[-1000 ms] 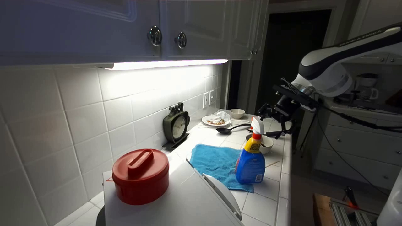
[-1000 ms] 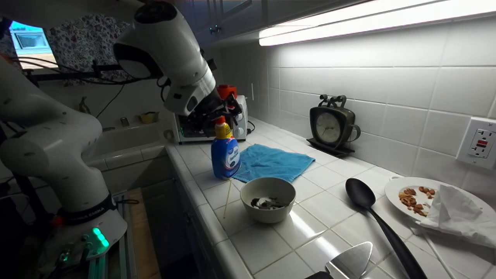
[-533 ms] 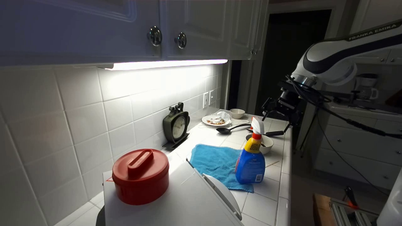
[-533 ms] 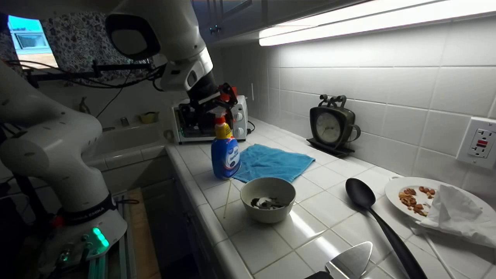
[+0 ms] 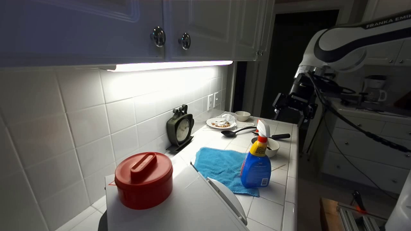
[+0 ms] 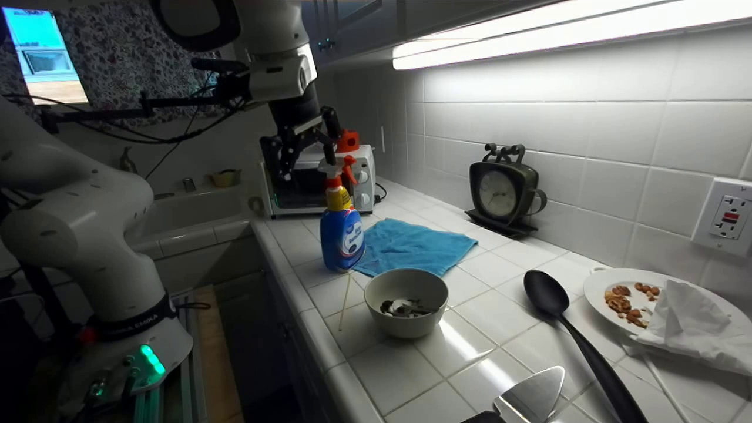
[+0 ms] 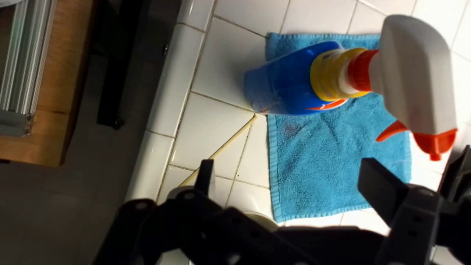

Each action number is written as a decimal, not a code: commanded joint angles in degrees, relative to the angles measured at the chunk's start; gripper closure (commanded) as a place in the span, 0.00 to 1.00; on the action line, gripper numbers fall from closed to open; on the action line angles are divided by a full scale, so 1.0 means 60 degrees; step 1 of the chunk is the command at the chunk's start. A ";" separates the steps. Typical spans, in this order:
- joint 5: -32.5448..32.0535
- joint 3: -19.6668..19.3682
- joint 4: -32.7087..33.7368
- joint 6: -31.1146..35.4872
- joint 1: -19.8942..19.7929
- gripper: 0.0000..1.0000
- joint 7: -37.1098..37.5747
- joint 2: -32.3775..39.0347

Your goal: Squeeze the spray bottle

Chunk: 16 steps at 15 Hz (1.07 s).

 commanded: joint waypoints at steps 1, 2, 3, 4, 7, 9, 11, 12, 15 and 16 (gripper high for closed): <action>-0.0799 -0.0036 0.0750 -0.0933 0.0203 0.00 -0.1213 0.0127; -0.0953 -0.0044 0.0938 -0.1111 0.0257 0.00 -0.1608 0.0180; -0.1124 -0.0023 0.1088 -0.1229 0.0297 0.00 -0.1977 0.0231; -0.1276 -0.0026 0.1248 -0.1323 0.0353 0.00 -0.2363 0.0291; -0.1702 -0.0080 0.1672 -0.1446 0.0630 0.00 -0.3521 0.0508; -0.1774 -0.0165 0.1936 -0.1520 0.0891 0.00 -0.4366 0.0689; -0.1746 -0.0247 0.2235 -0.1608 0.1171 0.00 -0.5222 0.0915; -0.1744 -0.0270 0.2343 -0.1622 0.1285 0.00 -0.5593 0.1019; -0.1803 -0.0316 0.2777 -0.1899 0.1547 0.00 -0.6379 0.1389; -0.1819 -0.0331 0.2911 -0.2008 0.1610 0.00 -0.6580 0.1510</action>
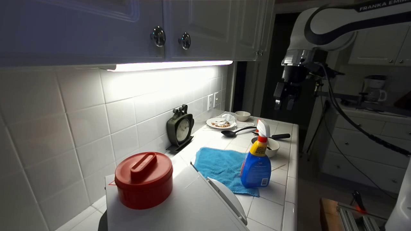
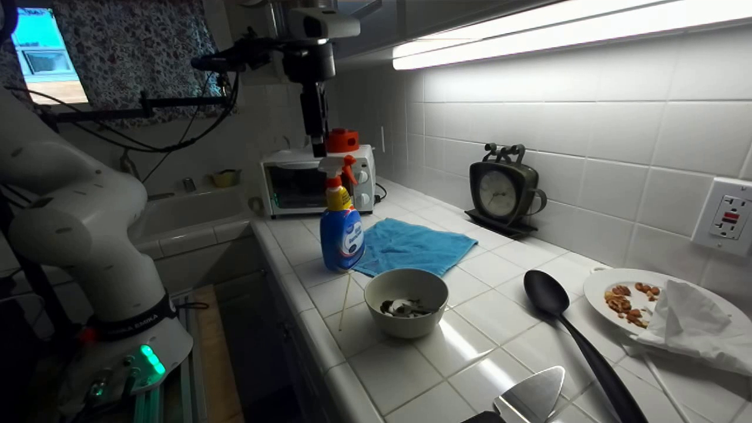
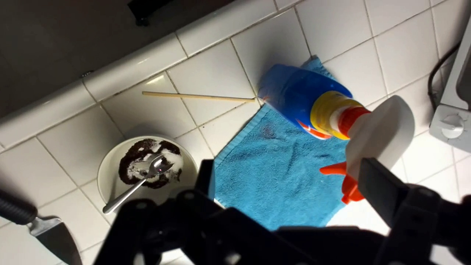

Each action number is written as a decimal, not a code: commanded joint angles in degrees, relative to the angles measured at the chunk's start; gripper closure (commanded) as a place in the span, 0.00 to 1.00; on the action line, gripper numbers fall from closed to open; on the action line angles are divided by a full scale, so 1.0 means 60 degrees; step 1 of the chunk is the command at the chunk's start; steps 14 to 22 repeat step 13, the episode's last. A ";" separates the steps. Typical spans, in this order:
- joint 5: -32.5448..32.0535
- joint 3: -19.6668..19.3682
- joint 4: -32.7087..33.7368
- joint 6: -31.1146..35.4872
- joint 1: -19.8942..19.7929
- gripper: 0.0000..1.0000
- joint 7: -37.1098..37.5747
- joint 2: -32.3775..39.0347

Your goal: Squeeze the spray bottle

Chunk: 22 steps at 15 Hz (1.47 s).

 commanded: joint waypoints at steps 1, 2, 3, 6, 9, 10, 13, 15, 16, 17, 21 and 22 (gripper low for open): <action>-0.0308 -0.0206 0.0823 -0.0680 0.0371 0.00 -0.0883 0.0602; -0.0332 -0.0215 0.0956 -0.0790 0.0411 0.00 -0.1045 0.0714; -0.0370 -0.0215 0.1094 -0.0896 0.0445 0.00 -0.1159 0.0818; -0.0596 -0.0177 0.1399 -0.1052 0.0507 0.00 -0.1356 0.1047; -0.0463 -0.0194 0.1130 -0.0716 0.0535 0.00 -0.1176 0.0905; -0.0505 -0.0191 0.1197 -0.0732 0.0553 0.00 -0.1194 0.0961; -0.0526 -0.0191 0.1270 -0.0748 0.0564 0.00 -0.1219 0.1036; -0.0526 -0.0191 0.1270 -0.0748 0.0564 0.00 -0.1219 0.1036; -0.0526 -0.0191 0.1270 -0.0748 0.0564 0.00 -0.1219 0.1036; -0.0526 -0.0191 0.1270 -0.0748 0.0564 0.00 -0.1219 0.1036; -0.0526 -0.0191 0.1270 -0.0748 0.0564 0.00 -0.1219 0.1036; -0.0526 -0.0191 0.1270 -0.0748 0.0564 0.00 -0.1219 0.1036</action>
